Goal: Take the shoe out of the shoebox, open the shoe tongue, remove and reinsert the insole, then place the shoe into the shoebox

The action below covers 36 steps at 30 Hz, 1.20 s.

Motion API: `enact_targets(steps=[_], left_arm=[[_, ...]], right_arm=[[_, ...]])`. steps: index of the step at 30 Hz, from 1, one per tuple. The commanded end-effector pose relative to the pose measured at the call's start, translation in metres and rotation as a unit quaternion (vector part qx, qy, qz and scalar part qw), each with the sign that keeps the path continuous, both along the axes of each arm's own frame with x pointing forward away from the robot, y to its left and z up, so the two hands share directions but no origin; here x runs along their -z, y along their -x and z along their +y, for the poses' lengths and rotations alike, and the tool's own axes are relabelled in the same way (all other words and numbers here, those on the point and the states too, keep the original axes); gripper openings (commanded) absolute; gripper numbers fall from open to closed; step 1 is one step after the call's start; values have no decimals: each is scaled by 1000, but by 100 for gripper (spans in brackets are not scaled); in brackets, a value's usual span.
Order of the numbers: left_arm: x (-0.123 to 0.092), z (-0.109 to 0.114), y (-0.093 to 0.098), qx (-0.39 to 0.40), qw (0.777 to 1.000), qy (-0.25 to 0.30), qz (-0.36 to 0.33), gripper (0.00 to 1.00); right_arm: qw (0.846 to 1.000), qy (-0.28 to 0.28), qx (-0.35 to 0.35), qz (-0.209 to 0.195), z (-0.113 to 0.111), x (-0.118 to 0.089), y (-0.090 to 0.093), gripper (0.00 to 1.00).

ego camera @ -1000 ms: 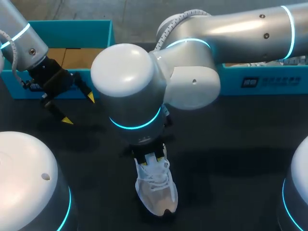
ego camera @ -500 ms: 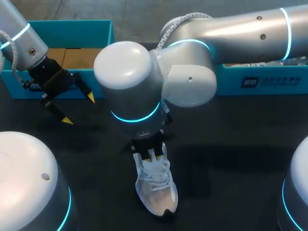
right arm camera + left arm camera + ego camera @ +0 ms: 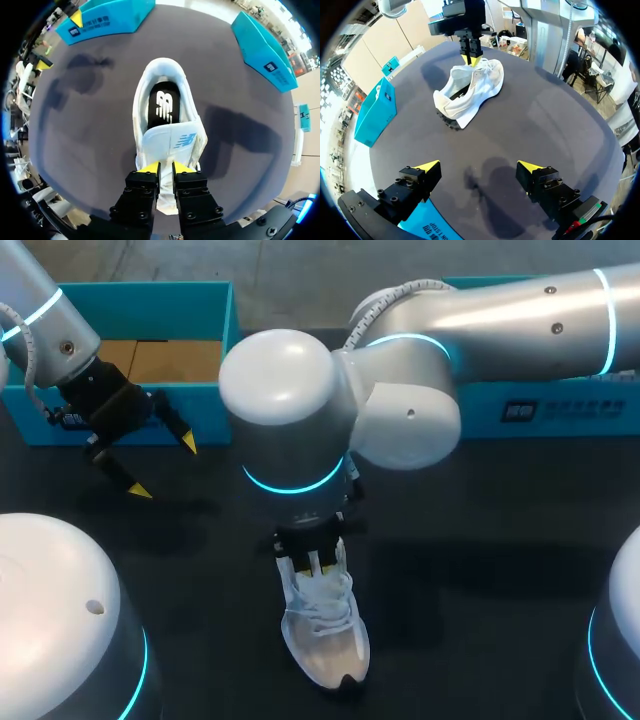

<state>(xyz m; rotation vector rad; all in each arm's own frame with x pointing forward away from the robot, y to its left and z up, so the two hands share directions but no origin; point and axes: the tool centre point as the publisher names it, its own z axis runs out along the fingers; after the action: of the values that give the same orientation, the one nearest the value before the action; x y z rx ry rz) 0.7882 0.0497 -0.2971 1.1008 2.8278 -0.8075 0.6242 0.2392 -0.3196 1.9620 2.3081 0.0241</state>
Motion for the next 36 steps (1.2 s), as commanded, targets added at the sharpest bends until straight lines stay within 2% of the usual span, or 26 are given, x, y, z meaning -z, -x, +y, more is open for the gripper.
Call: enact_targets(steps=[1, 8, 14, 24, 33, 36], left_arm=[[0, 0, 0, 0, 1000, -2, 0, 100], [0, 0, 0, 0, 1000, -2, 0, 100], [0, 0, 0, 0, 1000, -2, 0, 100], [0, 0, 0, 0, 1000, -2, 0, 100], [0, 0, 0, 0, 1000, -2, 0, 100], [0, 0, 0, 0, 1000, -2, 0, 100]], right_arm=[[996, -3, 93, -19, 7, -3, 18, 16], [995, -8, 98, -11, 12, 4, 28, 16], [996, -16, 92, -4, 18, 15, 23, 16], [994, -15, 103, 14, 3, 32, 10, 15], [995, -19, 102, 5, 0, 29, 5, 14], [995, -23, 100, -12, 2, 21, 6, 15]])
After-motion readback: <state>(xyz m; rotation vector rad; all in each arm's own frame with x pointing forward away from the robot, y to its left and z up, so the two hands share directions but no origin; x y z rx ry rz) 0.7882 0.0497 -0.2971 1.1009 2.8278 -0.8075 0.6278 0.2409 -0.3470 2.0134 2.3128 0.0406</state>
